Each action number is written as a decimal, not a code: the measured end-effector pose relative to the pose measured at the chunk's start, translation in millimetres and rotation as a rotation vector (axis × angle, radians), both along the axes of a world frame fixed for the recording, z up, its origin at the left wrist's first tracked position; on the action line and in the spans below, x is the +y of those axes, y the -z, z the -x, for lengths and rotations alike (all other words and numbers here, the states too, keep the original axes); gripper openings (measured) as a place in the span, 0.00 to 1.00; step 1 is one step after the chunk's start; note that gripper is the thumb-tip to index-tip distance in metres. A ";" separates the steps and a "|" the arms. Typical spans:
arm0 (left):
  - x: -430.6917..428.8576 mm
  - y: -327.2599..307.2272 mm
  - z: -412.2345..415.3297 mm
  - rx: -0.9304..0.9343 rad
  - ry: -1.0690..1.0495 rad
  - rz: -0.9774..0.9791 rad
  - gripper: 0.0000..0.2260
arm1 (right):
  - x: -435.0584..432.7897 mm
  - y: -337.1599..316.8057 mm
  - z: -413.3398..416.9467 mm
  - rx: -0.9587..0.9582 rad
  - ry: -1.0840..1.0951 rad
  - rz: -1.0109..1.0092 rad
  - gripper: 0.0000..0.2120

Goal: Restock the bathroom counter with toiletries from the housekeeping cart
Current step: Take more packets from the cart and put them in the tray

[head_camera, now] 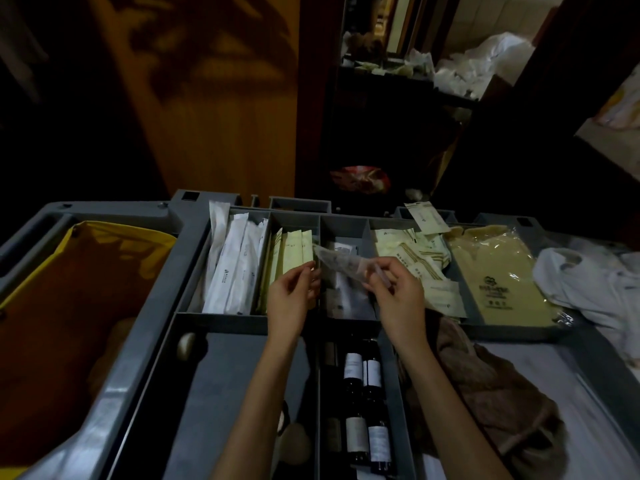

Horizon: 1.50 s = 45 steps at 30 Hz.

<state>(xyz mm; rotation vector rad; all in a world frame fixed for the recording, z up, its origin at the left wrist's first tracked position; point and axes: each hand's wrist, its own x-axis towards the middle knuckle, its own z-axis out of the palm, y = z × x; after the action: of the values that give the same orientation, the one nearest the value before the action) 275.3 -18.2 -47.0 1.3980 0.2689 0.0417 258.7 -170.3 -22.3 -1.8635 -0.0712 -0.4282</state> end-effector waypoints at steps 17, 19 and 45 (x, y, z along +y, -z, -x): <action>16.8 -5.3 -1.7 0.107 0.082 0.264 0.11 | 20.1 15.0 11.7 -0.018 -0.228 0.458 0.25; 17.1 -5.9 -2.5 0.108 0.039 0.253 0.10 | 15.4 19.4 7.4 0.062 -0.145 0.490 0.29; 24.0 -6.4 -4.4 0.153 -0.152 0.194 0.11 | 28.9 33.3 -47.0 0.595 -0.073 0.851 0.23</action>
<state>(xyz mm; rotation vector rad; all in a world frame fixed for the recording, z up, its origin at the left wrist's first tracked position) 279.7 5.8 -40.6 1.1875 0.4937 0.0325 305.7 -141.4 -55.6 -2.7406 0.0986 0.2815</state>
